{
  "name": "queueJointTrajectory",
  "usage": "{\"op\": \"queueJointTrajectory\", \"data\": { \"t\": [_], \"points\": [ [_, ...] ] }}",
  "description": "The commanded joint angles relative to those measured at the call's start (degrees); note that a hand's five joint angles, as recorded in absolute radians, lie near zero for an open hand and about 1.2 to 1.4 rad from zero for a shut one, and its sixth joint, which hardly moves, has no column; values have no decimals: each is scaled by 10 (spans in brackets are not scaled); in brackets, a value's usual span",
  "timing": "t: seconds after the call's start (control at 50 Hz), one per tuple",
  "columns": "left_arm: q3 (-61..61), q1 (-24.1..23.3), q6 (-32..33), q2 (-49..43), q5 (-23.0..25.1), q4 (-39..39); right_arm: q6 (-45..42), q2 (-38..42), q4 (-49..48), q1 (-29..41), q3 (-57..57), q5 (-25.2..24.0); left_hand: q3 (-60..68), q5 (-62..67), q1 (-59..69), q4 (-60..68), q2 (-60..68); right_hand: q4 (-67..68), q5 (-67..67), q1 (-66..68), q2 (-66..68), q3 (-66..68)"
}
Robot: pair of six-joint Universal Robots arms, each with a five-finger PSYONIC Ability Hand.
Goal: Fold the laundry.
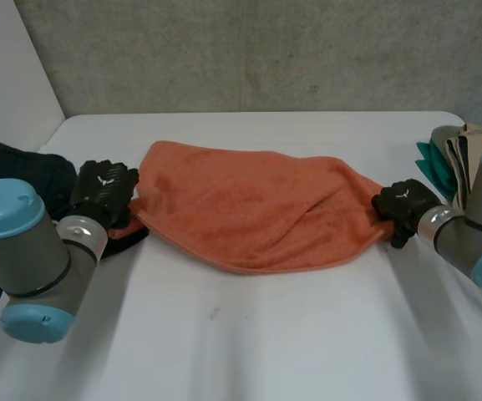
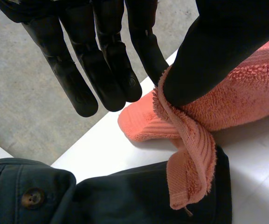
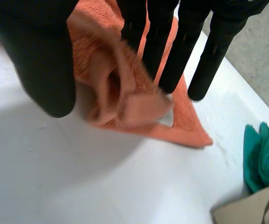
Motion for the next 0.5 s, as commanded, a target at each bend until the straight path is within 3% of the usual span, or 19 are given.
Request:
{"op": "queueJointTrajectory", "data": {
  "t": [0.02, 0.12, 0.22, 0.36, 0.42, 0.44, 0.48, 0.5],
  "points": [
    [-9, 6, -11, 44, 0, -3, 37, -86, -82, -3, 96, 3, 117, 126, 150, 111, 115, -27, -19, -37, -25, -29],
    [-18, 10, -29, 65, -1, -5, 36, -134, -146, 0, 164, -24, 117, 126, 150, 111, 115, -46, -37, -55, -43, -47],
    [-25, 13, -45, 71, 1, -7, 14, -129, -176, 13, 201, -59, 117, 126, 150, 111, 115, -61, -53, -71, -59, -62],
    [-28, 26, -55, 69, -1, -9, -100, -78, -181, 22, 203, -74, 117, 126, 150, 111, 115, -31, -23, -40, -28, -32],
    [-28, 29, -58, 70, -1, -11, -127, -65, -190, 20, 194, -74, 117, 126, 150, 111, 115, 110, 118, 100, 112, 109],
    [-28, 30, -58, 71, 0, -14, -126, -63, -203, 18, 192, -73, 117, 126, 150, 111, 115, 264, 272, 254, 266, 262],
    [-28, 30, -58, 72, 0, -18, -126, -64, -214, 16, 192, -73, 117, 126, 150, 111, 115, 396, 404, 387, 399, 395],
    [-28, 30, -58, 73, 0, -23, -124, -65, -222, 17, 194, -72, 117, 126, 150, 111, 115, 397, 405, 387, 399, 395]
  ]
}}
